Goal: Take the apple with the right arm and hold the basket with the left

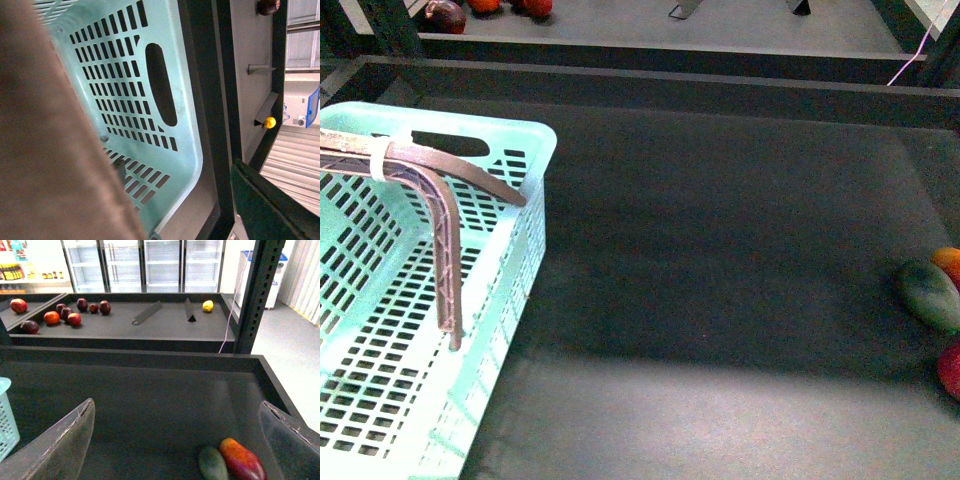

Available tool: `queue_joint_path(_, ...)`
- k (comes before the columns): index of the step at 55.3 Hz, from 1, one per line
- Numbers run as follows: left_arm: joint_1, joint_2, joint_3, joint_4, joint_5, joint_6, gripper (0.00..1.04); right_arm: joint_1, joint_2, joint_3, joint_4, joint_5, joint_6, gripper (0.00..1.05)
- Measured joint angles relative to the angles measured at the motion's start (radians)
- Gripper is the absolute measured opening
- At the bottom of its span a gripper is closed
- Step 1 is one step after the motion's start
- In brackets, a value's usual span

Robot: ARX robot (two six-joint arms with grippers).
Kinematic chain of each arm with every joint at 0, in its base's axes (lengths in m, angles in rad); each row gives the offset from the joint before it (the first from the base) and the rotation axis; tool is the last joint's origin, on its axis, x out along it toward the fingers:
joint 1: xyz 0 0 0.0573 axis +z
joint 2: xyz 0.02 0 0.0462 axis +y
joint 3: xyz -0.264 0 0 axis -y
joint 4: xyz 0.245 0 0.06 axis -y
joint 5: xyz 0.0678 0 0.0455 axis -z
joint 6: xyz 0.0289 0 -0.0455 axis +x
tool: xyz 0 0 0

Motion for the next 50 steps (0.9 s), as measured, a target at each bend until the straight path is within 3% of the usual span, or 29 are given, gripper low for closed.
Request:
queue_joint_path(10,0.001,0.019,0.048,-0.023,-0.007,-0.006,0.29,0.000,0.000,0.000,0.000,0.000,0.000,0.96)
queue_joint_path(34,-0.051,-0.114,0.031,-0.132,0.035,-0.026,0.28,0.000,0.000,0.000,0.000,0.000,0.000,0.96)
queue_joint_path(41,-0.100,-0.180,0.042,-0.166,0.048,-0.034,0.28,0.000,0.000,0.000,0.000,0.000,0.000,0.96)
queue_joint_path(50,-0.235,-0.213,0.127,-0.250,0.035,-0.008,0.28,0.000,0.000,0.000,0.000,0.000,0.000,0.96)
